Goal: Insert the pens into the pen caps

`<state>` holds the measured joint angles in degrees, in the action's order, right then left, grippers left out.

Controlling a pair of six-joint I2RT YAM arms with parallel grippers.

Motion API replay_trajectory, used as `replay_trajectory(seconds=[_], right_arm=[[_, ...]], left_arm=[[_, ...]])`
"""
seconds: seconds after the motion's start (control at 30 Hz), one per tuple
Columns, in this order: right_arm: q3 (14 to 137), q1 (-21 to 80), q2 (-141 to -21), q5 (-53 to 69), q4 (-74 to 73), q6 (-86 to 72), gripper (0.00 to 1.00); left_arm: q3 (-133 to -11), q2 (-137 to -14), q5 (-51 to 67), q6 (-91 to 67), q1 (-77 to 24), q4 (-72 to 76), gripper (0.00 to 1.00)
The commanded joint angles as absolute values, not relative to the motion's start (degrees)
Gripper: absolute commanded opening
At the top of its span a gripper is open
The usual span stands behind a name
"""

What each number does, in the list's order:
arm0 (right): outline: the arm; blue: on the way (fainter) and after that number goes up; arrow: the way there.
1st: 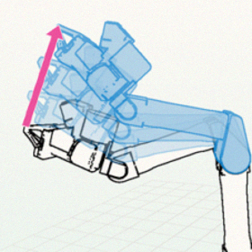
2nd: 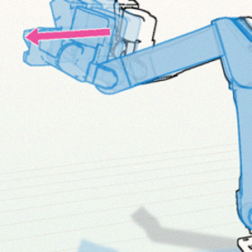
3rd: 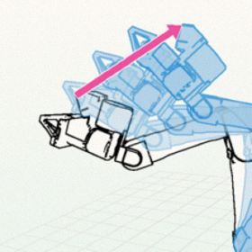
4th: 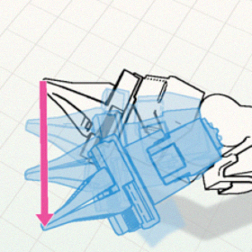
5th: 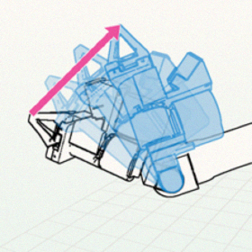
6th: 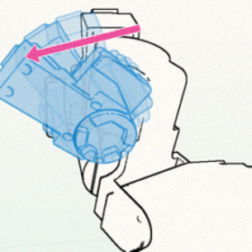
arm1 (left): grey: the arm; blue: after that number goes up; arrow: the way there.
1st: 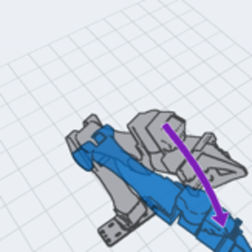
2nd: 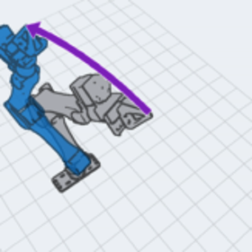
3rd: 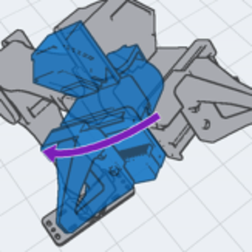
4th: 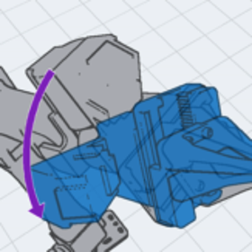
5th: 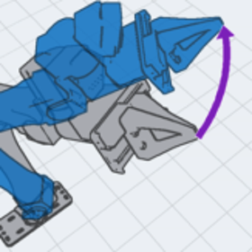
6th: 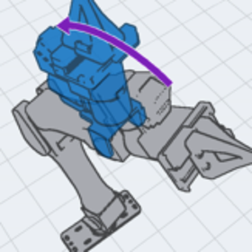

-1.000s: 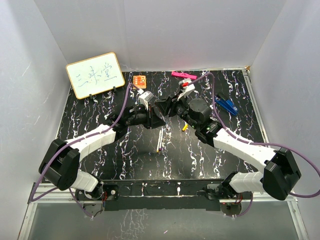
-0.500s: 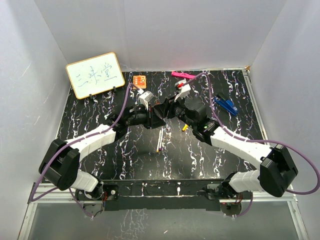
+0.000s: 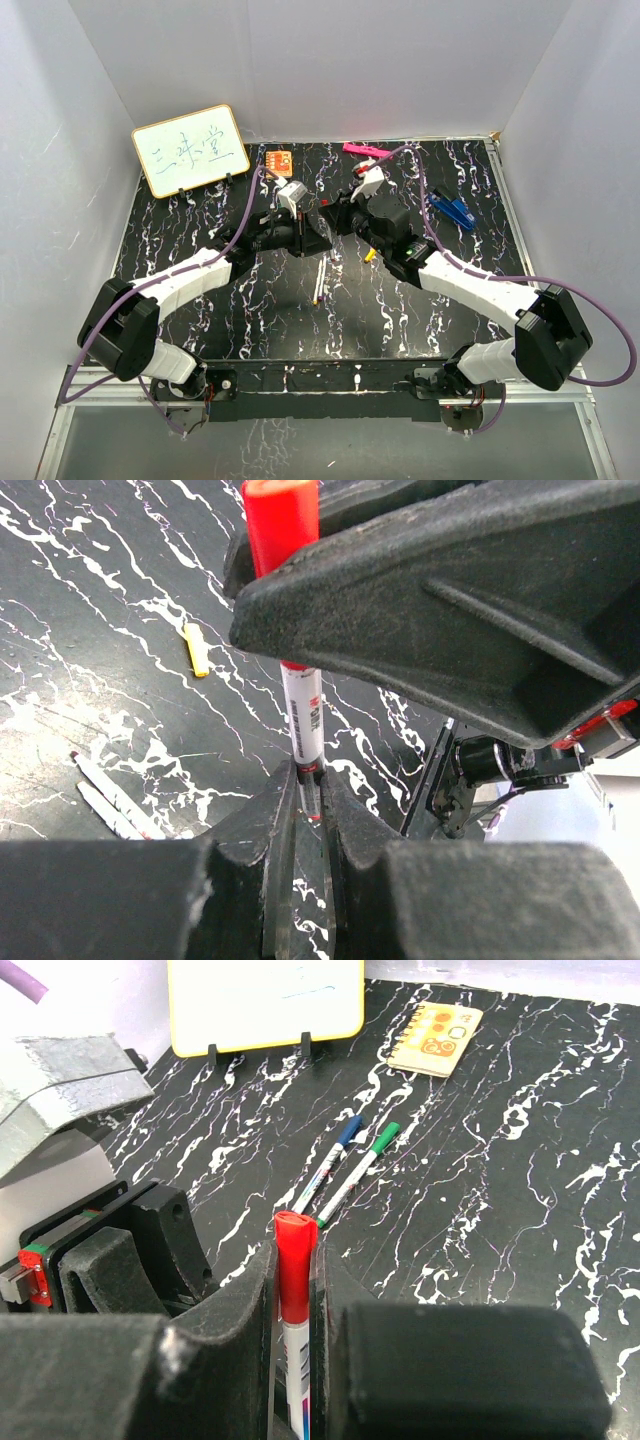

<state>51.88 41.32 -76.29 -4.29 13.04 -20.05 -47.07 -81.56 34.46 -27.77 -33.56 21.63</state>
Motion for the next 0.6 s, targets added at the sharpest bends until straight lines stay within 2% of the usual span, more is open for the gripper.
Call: replay_trajectory(seconds=[0.0,0.27,0.57], right_arm=[[53.8,41.8,-75.1,-8.7,13.0,-23.2,0.00],[52.5,41.8,-74.9,-11.7,13.6,-25.8,0.00],[51.7,41.8,-74.4,-12.1,15.1,-26.8,0.00]], left_arm=[[-48.8,-79.8,33.2,-28.9,-33.7,23.9,0.02],[-48.4,-79.6,30.9,-31.0,-33.7,24.6,0.24],[-48.3,-80.7,31.0,-32.7,-33.7,26.2,0.32]])
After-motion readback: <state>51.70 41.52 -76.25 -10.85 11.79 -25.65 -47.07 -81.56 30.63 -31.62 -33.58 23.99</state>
